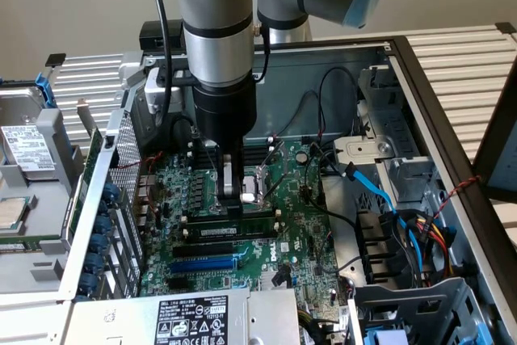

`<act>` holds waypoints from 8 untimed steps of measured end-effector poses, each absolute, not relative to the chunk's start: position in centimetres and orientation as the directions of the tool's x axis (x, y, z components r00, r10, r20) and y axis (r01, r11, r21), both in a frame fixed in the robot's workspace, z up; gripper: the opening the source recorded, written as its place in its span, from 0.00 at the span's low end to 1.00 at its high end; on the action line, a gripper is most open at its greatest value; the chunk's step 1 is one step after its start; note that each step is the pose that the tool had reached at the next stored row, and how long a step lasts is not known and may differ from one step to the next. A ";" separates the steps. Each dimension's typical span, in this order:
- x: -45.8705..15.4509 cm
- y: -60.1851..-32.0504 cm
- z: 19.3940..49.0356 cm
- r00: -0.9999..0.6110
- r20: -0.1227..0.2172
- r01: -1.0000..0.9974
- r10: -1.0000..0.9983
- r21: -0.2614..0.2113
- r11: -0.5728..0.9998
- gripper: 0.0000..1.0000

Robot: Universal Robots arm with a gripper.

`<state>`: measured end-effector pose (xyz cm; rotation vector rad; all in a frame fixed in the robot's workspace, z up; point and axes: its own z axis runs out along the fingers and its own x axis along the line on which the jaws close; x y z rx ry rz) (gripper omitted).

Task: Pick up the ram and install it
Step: 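Press down the ram until it locks into place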

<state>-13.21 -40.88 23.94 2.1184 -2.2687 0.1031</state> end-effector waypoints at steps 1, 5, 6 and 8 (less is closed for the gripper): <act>-13.2 -40.9 24.0 -0.069 0.072 -0.997 -0.995 -0.024 0.068 0.11; -13.2 -40.9 24.1 -0.069 0.075 -0.997 -0.995 -0.024 0.067 0.11; -13.2 -40.9 24.1 -0.069 0.075 -0.997 -0.995 -0.024 0.067 0.11; -13.2 -40.9 24.1 -0.069 0.075 -0.997 -0.995 -0.024 0.067 0.11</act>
